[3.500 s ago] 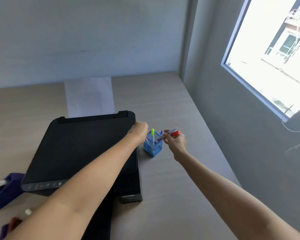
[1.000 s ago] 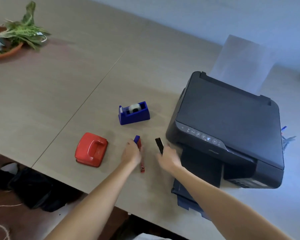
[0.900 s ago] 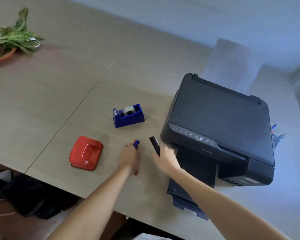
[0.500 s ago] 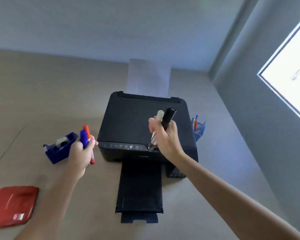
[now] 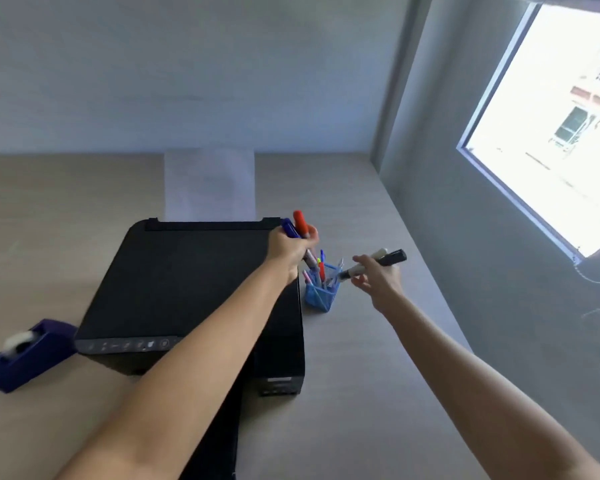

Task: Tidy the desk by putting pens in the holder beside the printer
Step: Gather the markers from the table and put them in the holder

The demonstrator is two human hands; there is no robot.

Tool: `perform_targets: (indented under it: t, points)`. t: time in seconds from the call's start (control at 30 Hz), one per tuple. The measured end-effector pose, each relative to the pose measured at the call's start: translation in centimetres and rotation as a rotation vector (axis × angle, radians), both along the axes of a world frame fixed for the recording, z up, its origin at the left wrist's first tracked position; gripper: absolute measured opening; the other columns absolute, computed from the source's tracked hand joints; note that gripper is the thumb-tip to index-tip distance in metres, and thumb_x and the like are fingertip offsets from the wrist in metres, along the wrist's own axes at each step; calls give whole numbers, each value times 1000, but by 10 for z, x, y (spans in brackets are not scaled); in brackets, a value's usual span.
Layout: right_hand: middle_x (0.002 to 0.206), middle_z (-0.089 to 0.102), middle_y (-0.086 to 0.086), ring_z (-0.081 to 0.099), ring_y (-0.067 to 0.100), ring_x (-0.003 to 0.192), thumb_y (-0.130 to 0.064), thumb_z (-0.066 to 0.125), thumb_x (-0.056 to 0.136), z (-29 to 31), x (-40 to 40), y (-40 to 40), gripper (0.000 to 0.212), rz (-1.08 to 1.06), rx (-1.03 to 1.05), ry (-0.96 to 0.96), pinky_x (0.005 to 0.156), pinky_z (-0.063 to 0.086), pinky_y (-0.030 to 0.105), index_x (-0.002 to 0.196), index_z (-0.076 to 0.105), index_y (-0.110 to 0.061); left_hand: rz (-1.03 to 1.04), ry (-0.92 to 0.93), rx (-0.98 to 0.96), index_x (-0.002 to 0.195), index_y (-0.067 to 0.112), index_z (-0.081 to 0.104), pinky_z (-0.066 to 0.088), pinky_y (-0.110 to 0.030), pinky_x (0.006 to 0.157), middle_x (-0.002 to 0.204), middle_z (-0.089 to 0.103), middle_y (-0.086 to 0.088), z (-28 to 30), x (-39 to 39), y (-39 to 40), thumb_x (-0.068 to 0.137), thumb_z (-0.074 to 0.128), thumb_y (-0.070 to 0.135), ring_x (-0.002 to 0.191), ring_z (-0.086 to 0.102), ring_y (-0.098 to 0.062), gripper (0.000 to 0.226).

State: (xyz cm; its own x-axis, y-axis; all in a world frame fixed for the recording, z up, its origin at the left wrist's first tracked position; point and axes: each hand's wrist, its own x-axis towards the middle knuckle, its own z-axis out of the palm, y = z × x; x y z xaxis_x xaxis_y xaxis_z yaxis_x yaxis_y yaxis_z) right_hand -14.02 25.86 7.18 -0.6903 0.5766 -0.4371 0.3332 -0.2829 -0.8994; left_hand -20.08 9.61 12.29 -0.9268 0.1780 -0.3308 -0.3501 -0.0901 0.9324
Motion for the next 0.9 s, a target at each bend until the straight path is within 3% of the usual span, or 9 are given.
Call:
perform_targets:
  t: [0.1, 0.17, 0.23, 0.3, 0.5, 0.6, 0.7, 0.8, 0.9]
  points:
    - [73, 60, 14, 54, 18, 56, -9, 71, 79, -30, -25, 10, 14, 11, -83, -31, 55, 53, 29, 70, 61, -10, 27, -147, -84, 75, 7, 60, 54, -39, 83, 72, 61, -4, -28, -18, 44, 79, 70, -6, 83, 63, -26, 17]
    - [79, 64, 14, 55, 17, 57, -10, 70, 79, -46, -36, 11, 6, 47, -38, -84, 55, 52, 29, 74, 67, -12, 64, -202, -172, 76, 8, 65, 52, -36, 83, 76, 65, -2, -49, -27, 56, 79, 70, -5, 84, 62, -22, 14]
    - [82, 66, 12, 55, 16, 55, -13, 71, 76, -58, -47, 13, 3, 79, 38, -135, 52, 50, 27, 78, 71, -15, 104, -233, -250, 89, 5, 70, 52, -34, 89, 87, 68, -1, -68, -35, 65, 80, 70, -4, 90, 64, -20, 12]
    - [79, 66, 9, 56, 17, 54, -18, 72, 75, -63, -55, 14, 2, 109, 109, -166, 50, 49, 27, 76, 70, -18, 111, -224, -290, 91, 5, 69, 51, -29, 84, 92, 69, -2, -81, -43, 74, 80, 69, -5, 96, 67, -20, 14]
    - [65, 66, 6, 61, 24, 62, -38, 68, 75, -70, -71, 15, 27, 226, 368, -158, 66, 58, 42, 66, 62, -14, 114, -215, -347, 100, 2, 71, 45, -24, 75, 102, 72, -9, -93, -52, 88, 81, 69, 0, 86, 62, -20, 19]
    - [70, 71, 9, 69, 30, 71, -52, 64, 73, -73, -69, 15, 34, 222, 371, -130, 68, 59, 46, 73, 65, -17, 77, -162, -349, 88, 9, 68, 49, -25, 71, 92, 69, -6, -99, -54, 87, 79, 72, 3, 85, 63, -20, 12]
    - [66, 70, 3, 72, 25, 71, -61, 57, 77, -70, -66, 15, 41, 196, 363, -90, 71, 59, 41, 72, 67, -22, 52, -98, -308, 85, 15, 63, 46, -18, 56, 71, 58, 4, -98, -52, 85, 80, 73, 13, 67, 56, -13, 11]
    - [60, 63, -1, 72, 24, 73, -54, 56, 84, -70, -65, 16, 38, 191, 376, -81, 72, 57, 41, 72, 68, -21, 49, -28, -320, 89, 9, 68, 43, -23, 55, 67, 56, 4, -95, -47, 82, 90, 59, 26, 60, 51, -11, 20]
    - [71, 69, 3, 71, 26, 77, -31, 63, 85, -72, -60, 17, 16, 245, 435, -129, 70, 57, 33, 79, 73, -20, -53, 53, -513, 103, 3, 70, 46, -28, 75, 99, 69, -10, -96, -42, 80, 96, 40, 14, 91, 63, -27, 33]
